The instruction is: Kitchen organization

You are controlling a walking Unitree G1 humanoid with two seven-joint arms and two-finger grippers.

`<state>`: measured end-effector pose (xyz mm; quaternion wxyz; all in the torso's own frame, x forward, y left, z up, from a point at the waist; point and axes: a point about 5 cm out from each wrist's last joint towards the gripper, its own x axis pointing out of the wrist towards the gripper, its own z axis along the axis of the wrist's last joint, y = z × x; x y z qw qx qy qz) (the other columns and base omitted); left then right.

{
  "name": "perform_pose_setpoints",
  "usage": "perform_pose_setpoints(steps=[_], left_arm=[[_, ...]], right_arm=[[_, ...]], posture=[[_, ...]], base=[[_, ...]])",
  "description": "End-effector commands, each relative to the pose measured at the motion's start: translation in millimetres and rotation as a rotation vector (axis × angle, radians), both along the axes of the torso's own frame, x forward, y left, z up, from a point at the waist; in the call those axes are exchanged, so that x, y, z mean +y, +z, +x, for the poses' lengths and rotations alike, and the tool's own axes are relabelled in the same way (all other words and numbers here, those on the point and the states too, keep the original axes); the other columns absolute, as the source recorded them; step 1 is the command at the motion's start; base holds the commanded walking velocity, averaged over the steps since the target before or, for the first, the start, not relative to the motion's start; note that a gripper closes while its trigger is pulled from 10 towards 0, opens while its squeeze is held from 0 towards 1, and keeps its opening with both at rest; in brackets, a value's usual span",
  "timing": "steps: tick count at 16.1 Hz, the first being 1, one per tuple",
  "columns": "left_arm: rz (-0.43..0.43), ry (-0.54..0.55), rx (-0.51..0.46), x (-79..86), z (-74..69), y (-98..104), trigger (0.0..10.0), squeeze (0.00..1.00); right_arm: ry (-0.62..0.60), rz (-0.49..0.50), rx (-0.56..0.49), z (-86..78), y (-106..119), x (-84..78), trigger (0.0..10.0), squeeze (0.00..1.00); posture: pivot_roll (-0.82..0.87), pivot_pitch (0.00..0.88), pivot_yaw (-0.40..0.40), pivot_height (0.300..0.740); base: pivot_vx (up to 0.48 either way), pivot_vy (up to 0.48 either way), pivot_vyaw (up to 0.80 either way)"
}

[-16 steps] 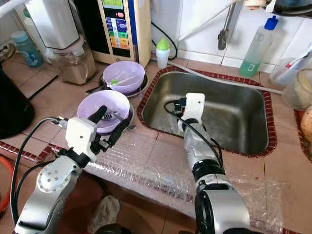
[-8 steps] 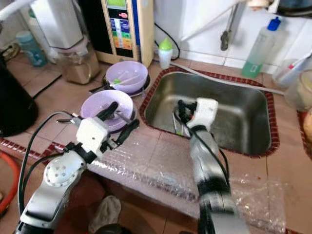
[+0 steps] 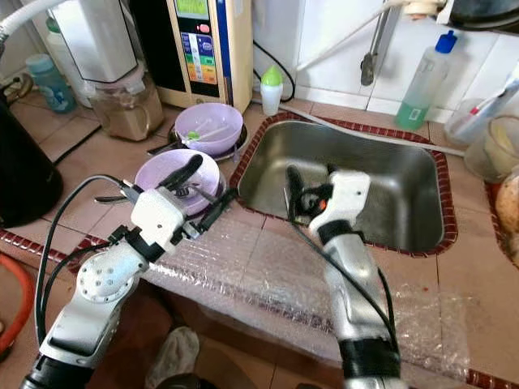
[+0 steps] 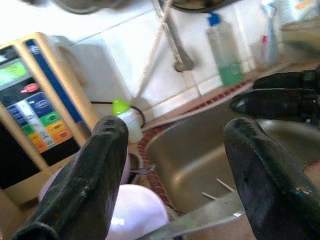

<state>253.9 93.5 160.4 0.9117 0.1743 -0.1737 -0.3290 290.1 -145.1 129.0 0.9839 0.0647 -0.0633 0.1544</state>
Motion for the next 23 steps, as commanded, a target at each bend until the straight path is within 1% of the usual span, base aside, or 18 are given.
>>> perform_pose_setpoints(steps=[1, 2, 3, 4, 5, 6, 7, 9, 10, 11, 12, 13, 15, 16, 20, 23], left_arm=[[0.044, -0.037, 0.011, -2.9, -3.7, -8, 10.0, 0.0], [0.038, -0.049, 0.03, -2.9, -5.2, -11, 10.0, 0.0], [0.059, -0.064, 0.043, -2.8, -6.5, -16, 10.0, 0.0], [0.085, -0.071, 0.043, -2.2, -7.2, -21, 10.0, 0.0], [0.094, -0.053, 0.047, -0.4, -6.0, -25, 10.0, 0.0], [0.105, -0.043, 0.05, 0.6, -4.3, -28, 10.0, 0.0], [0.118, -0.037, 0.05, 1.6, -2.9, -30, 10.0, 0.0], [0.136, -0.018, 0.049, 4.0, 2.4, -33, 10.0, 0.0], [0.14, -0.013, 0.051, 4.6, 5.6, -35, 10.0, 0.0], [0.156, -0.004, 0.051, 5.8, 10.9, -37, 10.0, 0.0], [0.162, 0.0, 0.051, 7.0, 15.7, -39, 10.0, 0.0], [0.174, 0.001, 0.044, 7.4, 21.2, -39, 4.8, 0.0], [0.18, -0.011, 0.039, 6.0, 23.1, -41, 0.0, 0.0], [0.187, -0.026, 0.042, 4.6, 23.2, -44, 0.0, 0.0], [0.189, -0.027, 0.036, 5.0, 26.7, -47, 0.0, 0.0], [0.18, -0.02, 0.011, 5.7, 29.2, -47, 0.0, 0.0]], right_arm=[[0.085, -0.009, -0.003, -5.4, 4, 8.9, 10.0, 1.0], [0.137, -0.03, 0.011, -12.5, 2, 9.9, 10.0, 1.0], [0.19, -0.046, 0.038, -19.6, 0, 9.5, 10.0, 0.87], [0.229, -0.065, 0.059, -24.6, -1, 7.4, 10.0, 0.24], [0.256, -0.103, 0.075, -27.7, -1, -0.2, 10.0, 0.0], [0.245, -0.126, 0.075, -26.4, 0, -6.5, 10.0, 0.0], [0.25, -0.14, 0.078, -26.4, 2, -8.7, 10.0, 0.0], [0.299, -0.202, 0.078, -28.7, 3, -10.7, 10.0, 0.0], [0.339, -0.231, 0.082, -31.4, 2, -10.6, 10.0, 0.0], [0.426, -0.272, 0.101, -38.3, 1, -10.4, 10.0, 0.0], [0.486, -0.301, 0.124, -43.8, 1, -12.3, 10.0, 0.0], [0.534, -0.31, 0.148, -48.4, 1, -17.7, 10.0, 0.0], [0.562, -0.321, 0.164, -51.4, 1, -21.9, 10.0, 0.0], [0.57, -0.326, 0.167, -52.2, 2, -23.0, 10.0, 0.0], [0.576, -0.329, 0.165, -51.9, 3, -22.5, 10.0, 0.0], [0.591, -0.32, 0.162, -51.8, 3, -18.2, 10.0, 0.0]], posture=[[-0.02, 0.0, 0.035, 0.74], [-0.02, 0.0, 0.035, 0.74], [-0.02, 0.0, 0.035, 0.74], [-0.03, 0.0, 0.035, 0.74], [-0.03, 0.0, 0.036, 0.74], [-0.04, 0.0, 0.037, 0.74], [-0.04, 0.0, 0.039, 0.74], [-0.05, 0.0, 0.042, 0.74], [-0.05, 0.0, 0.044, 0.74], [-0.06, 0.0, 0.049, 0.74], [-0.06, 0.0, 0.052, 0.74], [-0.07, 0.0, 0.056, 0.74], [-0.08, 0.0, 0.059, 0.74], [-0.08, 0.0, 0.062, 0.74], [-0.08, 0.0, 0.065, 0.74], [-0.08, 0.0, 0.064, 0.74]], base=[[0.0, 0.0, 0.0], [0.0, 0.0, 0.0], [0.0, 0.0, 0.0], [0.0, 0.0, 0.0], [0.0, 0.0, 0.0], [0.0, 0.0, 0.0], [0.0, 0.0, 0.0], [0.0, 0.0, 0.0], [0.0, 0.0, 0.0], [0.0, 0.0, 0.0], [0.0, 0.0, 0.0], [0.0, 0.0, 0.0], [0.0, 0.0, 0.0], [0.0, 0.0, 0.0], [0.0, 0.0, 0.0], [0.0, 0.0, 0.0]])
